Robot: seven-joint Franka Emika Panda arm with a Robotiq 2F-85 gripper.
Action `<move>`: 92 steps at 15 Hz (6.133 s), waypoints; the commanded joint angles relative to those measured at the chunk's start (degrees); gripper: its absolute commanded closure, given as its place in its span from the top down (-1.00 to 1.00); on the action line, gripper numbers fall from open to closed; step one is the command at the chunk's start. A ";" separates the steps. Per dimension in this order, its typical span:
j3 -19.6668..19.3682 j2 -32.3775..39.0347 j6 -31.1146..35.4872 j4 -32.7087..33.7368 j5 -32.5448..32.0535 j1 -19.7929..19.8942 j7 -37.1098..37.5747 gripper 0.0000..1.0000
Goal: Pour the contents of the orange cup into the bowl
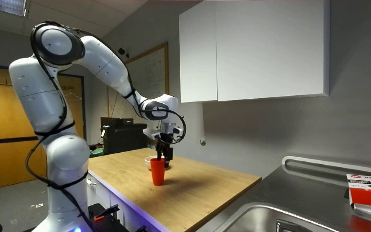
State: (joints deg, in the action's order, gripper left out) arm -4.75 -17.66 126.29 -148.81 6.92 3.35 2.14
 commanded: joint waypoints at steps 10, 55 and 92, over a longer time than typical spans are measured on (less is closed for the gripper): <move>-1.27 6.61 -0.02 2.88 0.33 1.88 0.18 -0.37; 17.62 30.64 -38.32 43.02 -47.09 -20.41 77.11 -0.98; 15.69 57.44 -73.74 61.41 -72.05 -33.72 112.64 -0.98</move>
State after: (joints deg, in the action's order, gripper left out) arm 11.31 37.45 56.35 -90.37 -63.25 -29.27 113.96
